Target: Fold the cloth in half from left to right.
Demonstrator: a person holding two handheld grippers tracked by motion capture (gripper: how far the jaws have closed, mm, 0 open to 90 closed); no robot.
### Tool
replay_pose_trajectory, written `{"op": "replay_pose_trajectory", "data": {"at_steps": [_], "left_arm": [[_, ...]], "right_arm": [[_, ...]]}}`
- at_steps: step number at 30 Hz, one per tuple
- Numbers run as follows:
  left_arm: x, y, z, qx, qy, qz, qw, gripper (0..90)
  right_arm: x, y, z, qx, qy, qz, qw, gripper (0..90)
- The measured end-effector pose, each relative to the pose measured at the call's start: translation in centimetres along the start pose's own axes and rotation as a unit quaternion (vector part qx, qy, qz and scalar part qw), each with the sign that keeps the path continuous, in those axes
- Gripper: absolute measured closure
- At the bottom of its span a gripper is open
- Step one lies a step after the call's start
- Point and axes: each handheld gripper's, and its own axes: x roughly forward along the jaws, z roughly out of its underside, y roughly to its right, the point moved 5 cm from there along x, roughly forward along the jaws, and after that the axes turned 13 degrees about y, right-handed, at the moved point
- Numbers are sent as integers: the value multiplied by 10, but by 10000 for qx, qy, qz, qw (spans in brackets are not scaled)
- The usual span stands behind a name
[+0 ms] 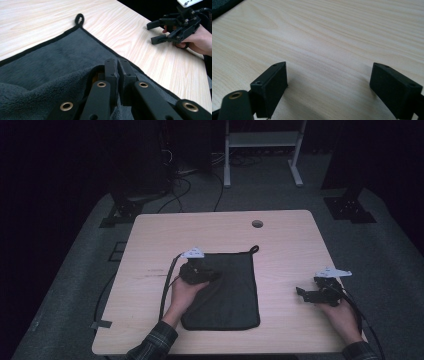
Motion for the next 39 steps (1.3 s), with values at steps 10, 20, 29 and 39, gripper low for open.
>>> {"op": "replay_pose_trajectory", "data": {"at_steps": [10, 20, 29, 39], "left_arm": [[33, 11, -1, 88, -116, 232, 9996, 867], [60, 18, 0, 126, -271, 352, 9989, 867], [89, 21, 6, 26, -438, 462, 9980, 867], [118, 22, 25, 179, -1012, 359, 9941, 859]], "right_arm": [[0, 0, 0, -6, 0, 1, 10000, 135], [0, 0, 0, -2, -1, 1, 10000, 135], [0, 0, 0, 3, -1, 1, 10000, 135], [0, 0, 0, -5, 0, -11, 10000, 135]]}}
